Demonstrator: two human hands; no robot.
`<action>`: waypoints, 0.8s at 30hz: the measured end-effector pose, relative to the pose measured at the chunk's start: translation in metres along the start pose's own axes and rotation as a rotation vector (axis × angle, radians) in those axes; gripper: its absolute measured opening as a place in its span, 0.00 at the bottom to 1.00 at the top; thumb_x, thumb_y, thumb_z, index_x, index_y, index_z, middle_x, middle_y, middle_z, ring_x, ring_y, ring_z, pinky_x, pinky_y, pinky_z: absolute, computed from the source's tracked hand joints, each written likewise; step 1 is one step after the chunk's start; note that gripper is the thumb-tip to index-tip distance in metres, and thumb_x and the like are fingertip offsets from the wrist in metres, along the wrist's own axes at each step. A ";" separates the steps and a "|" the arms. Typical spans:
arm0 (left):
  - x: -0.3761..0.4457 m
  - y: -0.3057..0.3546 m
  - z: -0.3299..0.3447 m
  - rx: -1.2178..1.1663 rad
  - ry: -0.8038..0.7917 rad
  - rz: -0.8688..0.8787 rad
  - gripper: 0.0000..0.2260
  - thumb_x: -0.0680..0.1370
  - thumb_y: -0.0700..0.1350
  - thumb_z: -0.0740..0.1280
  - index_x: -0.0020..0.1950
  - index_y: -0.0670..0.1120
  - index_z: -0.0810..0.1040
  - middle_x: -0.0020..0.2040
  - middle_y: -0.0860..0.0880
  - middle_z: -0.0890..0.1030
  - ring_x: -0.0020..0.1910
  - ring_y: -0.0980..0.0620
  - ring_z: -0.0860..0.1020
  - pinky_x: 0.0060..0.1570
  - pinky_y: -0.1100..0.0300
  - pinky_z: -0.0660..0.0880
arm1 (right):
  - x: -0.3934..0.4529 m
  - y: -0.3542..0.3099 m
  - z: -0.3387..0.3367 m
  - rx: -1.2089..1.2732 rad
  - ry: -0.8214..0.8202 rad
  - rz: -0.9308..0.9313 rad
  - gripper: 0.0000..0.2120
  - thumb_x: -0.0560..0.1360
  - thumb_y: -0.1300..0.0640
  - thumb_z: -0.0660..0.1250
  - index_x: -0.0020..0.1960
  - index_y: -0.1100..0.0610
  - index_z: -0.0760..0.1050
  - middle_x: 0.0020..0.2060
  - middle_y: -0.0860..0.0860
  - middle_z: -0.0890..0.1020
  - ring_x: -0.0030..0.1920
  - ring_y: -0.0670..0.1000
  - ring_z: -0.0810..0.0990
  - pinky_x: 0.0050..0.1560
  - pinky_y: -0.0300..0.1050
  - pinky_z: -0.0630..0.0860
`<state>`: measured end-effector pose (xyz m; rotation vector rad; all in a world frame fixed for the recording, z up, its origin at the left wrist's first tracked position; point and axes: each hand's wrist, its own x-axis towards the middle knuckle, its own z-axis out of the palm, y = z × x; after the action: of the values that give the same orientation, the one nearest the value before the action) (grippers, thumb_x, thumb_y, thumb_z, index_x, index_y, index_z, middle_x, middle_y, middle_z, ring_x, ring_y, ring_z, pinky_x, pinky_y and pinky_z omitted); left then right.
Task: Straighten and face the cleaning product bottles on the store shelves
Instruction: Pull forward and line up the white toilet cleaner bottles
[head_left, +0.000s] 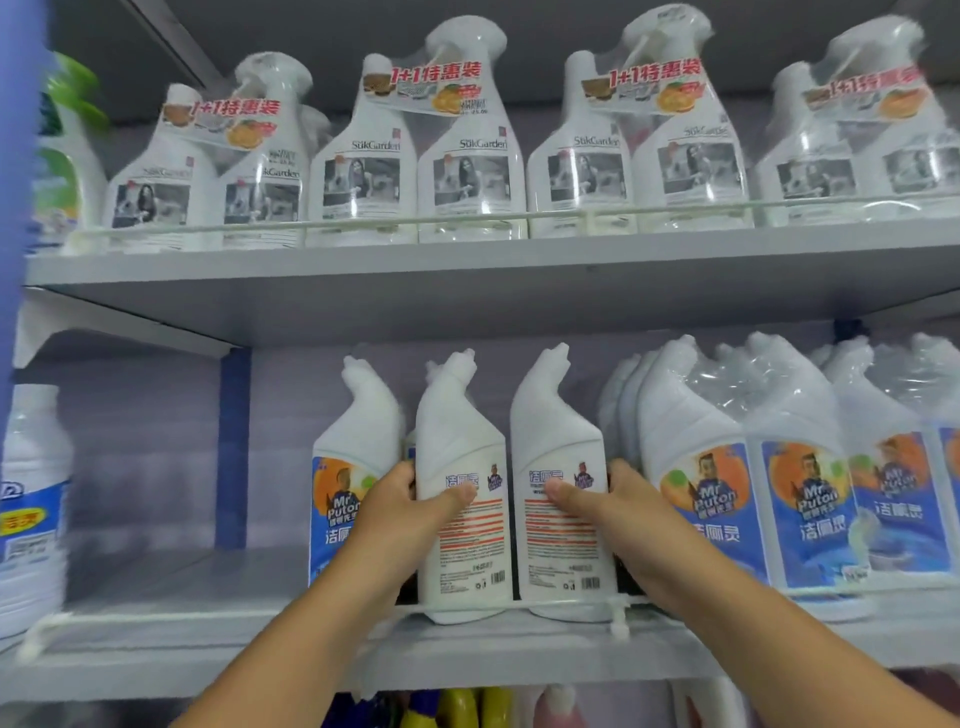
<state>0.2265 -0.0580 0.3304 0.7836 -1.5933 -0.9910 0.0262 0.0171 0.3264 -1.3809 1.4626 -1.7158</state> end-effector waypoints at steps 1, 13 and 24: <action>0.002 0.005 -0.002 0.007 0.011 0.017 0.09 0.77 0.47 0.74 0.56 0.51 0.79 0.45 0.54 0.88 0.42 0.56 0.87 0.41 0.57 0.81 | 0.000 -0.005 0.001 -0.017 0.036 -0.007 0.19 0.74 0.52 0.77 0.60 0.54 0.73 0.47 0.52 0.88 0.45 0.53 0.88 0.49 0.56 0.85; 0.065 0.100 -0.030 0.089 -0.336 -0.017 0.09 0.84 0.41 0.63 0.61 0.41 0.80 0.58 0.43 0.86 0.59 0.47 0.83 0.63 0.50 0.78 | 0.047 -0.100 0.001 -0.339 0.041 -0.095 0.15 0.77 0.48 0.72 0.58 0.57 0.78 0.47 0.53 0.86 0.44 0.54 0.86 0.41 0.44 0.80; 0.057 0.111 -0.023 0.295 -0.251 0.005 0.17 0.77 0.52 0.74 0.61 0.44 0.80 0.50 0.46 0.87 0.50 0.49 0.85 0.55 0.54 0.81 | 0.047 -0.105 0.009 -0.719 0.174 -0.170 0.31 0.77 0.41 0.69 0.74 0.55 0.66 0.61 0.54 0.79 0.55 0.58 0.80 0.47 0.48 0.76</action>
<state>0.2352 -0.0637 0.4571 0.8795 -1.9887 -0.8882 0.0413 0.0054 0.4404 -1.7739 2.2593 -1.4879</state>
